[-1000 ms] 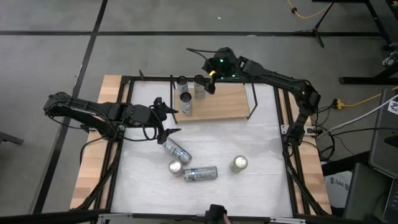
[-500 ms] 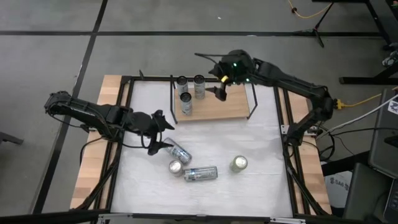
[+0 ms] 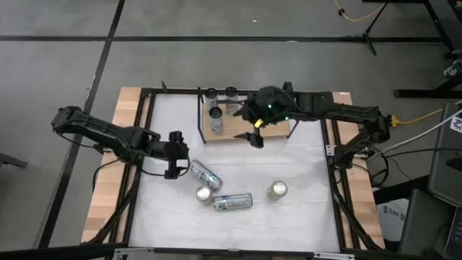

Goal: Place canned beverage on shelf
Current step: Put the white-blue soda can aligned with the other white-blue soda can on the shelf

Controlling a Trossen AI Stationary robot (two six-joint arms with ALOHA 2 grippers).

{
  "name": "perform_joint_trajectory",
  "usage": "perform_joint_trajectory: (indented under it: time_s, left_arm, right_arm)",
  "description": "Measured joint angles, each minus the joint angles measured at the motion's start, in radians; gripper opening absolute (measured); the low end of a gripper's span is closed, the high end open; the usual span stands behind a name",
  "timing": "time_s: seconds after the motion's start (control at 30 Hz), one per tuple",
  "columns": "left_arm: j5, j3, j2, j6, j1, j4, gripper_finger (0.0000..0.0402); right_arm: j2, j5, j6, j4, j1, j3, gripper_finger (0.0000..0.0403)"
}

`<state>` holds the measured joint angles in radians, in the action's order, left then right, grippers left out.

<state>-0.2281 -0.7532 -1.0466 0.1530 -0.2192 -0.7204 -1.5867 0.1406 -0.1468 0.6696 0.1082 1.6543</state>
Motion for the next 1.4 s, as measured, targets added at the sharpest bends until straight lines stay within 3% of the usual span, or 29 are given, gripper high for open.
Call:
perform_joint_trajectory:
  time_s: [0.23,0.5,0.67,0.97,1.4]
  left_arm:
    - [0.026,0.142,0.000,-0.176,0.000,0.201,0.0354]
    - [0.044,0.259,0.000,-0.346,0.000,0.375,0.0354]
    - [0.098,0.331,0.000,-0.389,0.000,0.477,0.0354]
    - [0.100,0.430,0.000,-0.460,0.001,0.705,0.0354]
    - [0.089,0.440,0.000,-0.461,0.001,0.767,0.0354]
  right_arm:
    - [0.000,0.000,0.117,-0.002,-0.072,0.000,0.0374]
    - [-0.015,-0.001,0.143,-0.023,-0.127,0.000,0.0374]
    - [-0.049,0.000,0.143,-0.040,-0.143,0.000,0.0374]
    - [-0.140,-0.002,0.143,-0.047,-0.140,0.000,0.0374]
    - [-0.182,-0.001,0.142,-0.132,-0.140,-0.001,0.0374]
